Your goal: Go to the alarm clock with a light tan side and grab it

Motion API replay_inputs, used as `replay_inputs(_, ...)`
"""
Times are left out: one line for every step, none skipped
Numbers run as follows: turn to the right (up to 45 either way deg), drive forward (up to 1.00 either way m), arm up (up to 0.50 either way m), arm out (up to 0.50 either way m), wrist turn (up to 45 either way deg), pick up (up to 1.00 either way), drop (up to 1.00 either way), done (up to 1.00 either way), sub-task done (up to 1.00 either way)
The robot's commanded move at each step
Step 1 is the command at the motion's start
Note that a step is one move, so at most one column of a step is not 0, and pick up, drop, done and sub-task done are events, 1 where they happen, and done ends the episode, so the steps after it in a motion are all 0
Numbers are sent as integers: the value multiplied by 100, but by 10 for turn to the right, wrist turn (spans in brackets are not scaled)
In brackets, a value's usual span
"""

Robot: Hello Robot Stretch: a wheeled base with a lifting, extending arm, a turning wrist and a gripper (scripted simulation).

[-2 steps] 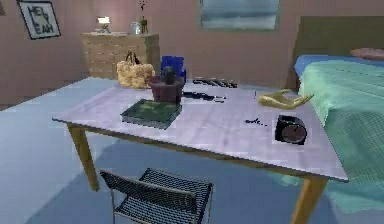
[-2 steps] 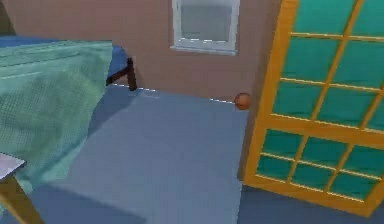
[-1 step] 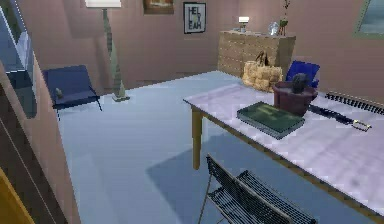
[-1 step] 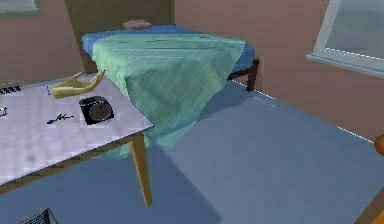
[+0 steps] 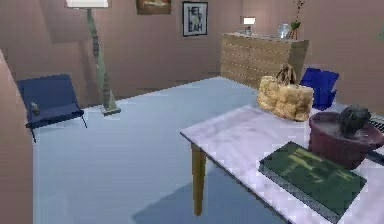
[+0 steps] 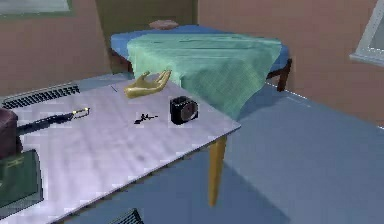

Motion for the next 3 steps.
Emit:
replay_inputs(-360, 0, 0, 0, 0, 0, 0, 0, 0)
replay_inputs(0, 100, 0, 0, 0, 0, 0, 0, 0)
replay_inputs(-30, 0, 0, 0, 0, 0, 0, 0, 0)
